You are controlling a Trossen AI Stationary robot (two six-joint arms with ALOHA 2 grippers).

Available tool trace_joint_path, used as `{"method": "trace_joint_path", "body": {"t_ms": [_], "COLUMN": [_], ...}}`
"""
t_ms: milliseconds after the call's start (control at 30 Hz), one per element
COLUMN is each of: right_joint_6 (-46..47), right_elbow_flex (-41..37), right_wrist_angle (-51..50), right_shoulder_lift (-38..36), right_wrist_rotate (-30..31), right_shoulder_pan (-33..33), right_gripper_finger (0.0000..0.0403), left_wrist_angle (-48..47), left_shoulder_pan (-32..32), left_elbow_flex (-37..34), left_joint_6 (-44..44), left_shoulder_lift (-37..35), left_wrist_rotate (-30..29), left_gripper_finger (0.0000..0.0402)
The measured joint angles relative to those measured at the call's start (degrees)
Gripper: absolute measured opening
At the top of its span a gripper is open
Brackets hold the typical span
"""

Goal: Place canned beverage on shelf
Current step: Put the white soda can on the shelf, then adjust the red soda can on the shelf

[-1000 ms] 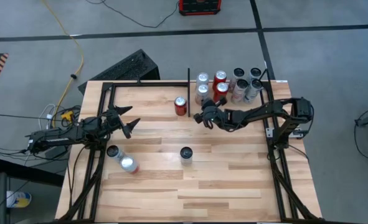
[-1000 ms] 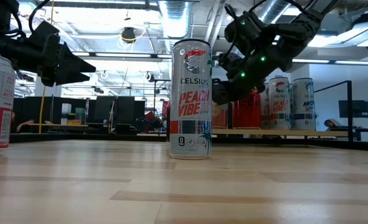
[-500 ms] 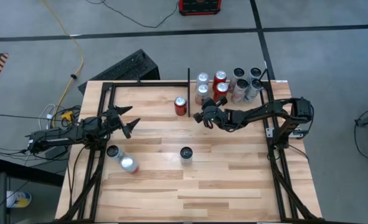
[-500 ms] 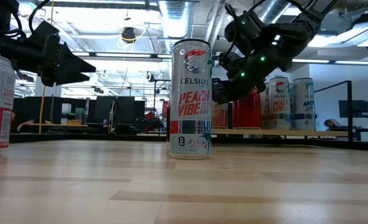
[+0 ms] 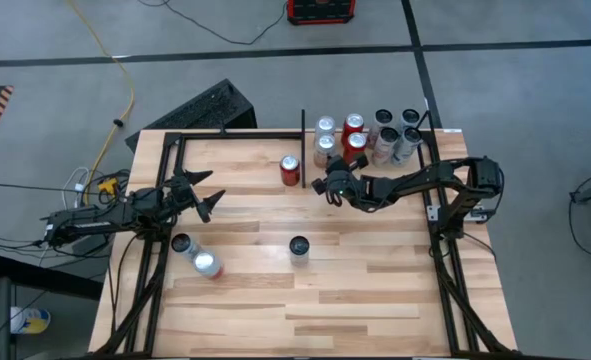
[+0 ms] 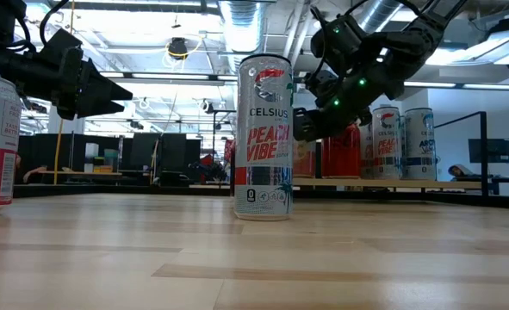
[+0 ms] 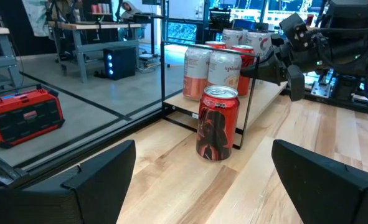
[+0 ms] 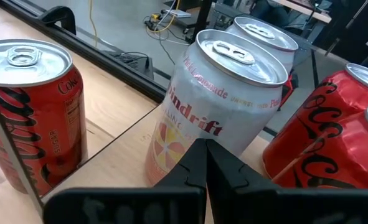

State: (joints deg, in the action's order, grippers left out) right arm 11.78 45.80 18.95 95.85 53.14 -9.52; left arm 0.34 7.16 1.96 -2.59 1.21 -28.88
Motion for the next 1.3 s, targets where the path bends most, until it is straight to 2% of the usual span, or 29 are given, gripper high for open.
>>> {"method": "trace_joint_path", "body": {"t_ms": [200, 300, 433, 533, 667, 767, 900, 1000, 1100, 1233, 1300], "right_joint_6": [0.2, -0.1, 0.2, 0.2, -0.1, 0.2, 5.4, 10.4, 12.9, 13.9, 13.9], "right_elbow_flex": [0.0, 0.1, 4.1, 8.2, 14.5, 22.6, 39.2, 51.9, 62.3, 72.1, 75.2], "right_wrist_angle": [-0.3, -4.2, -14.3, -18.5, -19.6, -23.1, -40.4, -56.2, -66.5, -73.3, -74.5], "right_shoulder_lift": [0.0, -2.2, -7.2, -10.5, -12.2, -11.5, -7.3, -1.8, 4.6, 11.4, 13.8], "right_wrist_rotate": [-0.3, -1.7, -2.0, -2.4, -6.1, -13.8, -27.4, -31.4, -34.6, -41.7, -43.1], "right_shoulder_pan": [0.6, 3.0, 7.8, 10.9, 14.1, 15.1, 15.5, 17.2, 19.4, 22.5, 24.4], "right_gripper_finger": [0.0025, 0.0025, 0.0025, 0.0025, 0.0025, 0.0025, 0.0025, 0.0025, 0.0025, 0.0025, 0.0025], "left_wrist_angle": [0.0, 0.0, 0.0, 0.0, 0.0, 0.0, 0.0, 0.0, 0.0, 0.0, 0.0], "left_shoulder_pan": [0.0, 0.0, 0.0, 0.0, 0.0, 0.0, 0.0, 0.0, 0.0, 0.0, 0.0], "left_elbow_flex": [0.0, 0.0, 0.0, 0.0, 0.0, 0.0, 0.0, 0.0, 0.0, 0.0, 0.0], "left_joint_6": [0.0, 0.0, 0.0, 0.0, 0.0, 0.0, 0.0, 0.0, 0.0, 0.0, 0.0], "left_shoulder_lift": [0.0, 0.0, 0.0, 0.0, 0.1, 0.4, 0.4, 0.3, 0.3, 0.3, 0.3], "left_wrist_rotate": [0.0, 0.0, 0.0, 0.0, 0.0, 0.0, 0.1, 0.1, 0.0, 0.0, 0.1], "left_gripper_finger": [0.0361, 0.0361, 0.0361, 0.0361, 0.0361, 0.0361, 0.0361, 0.0361, 0.0361, 0.0361, 0.0361]}}
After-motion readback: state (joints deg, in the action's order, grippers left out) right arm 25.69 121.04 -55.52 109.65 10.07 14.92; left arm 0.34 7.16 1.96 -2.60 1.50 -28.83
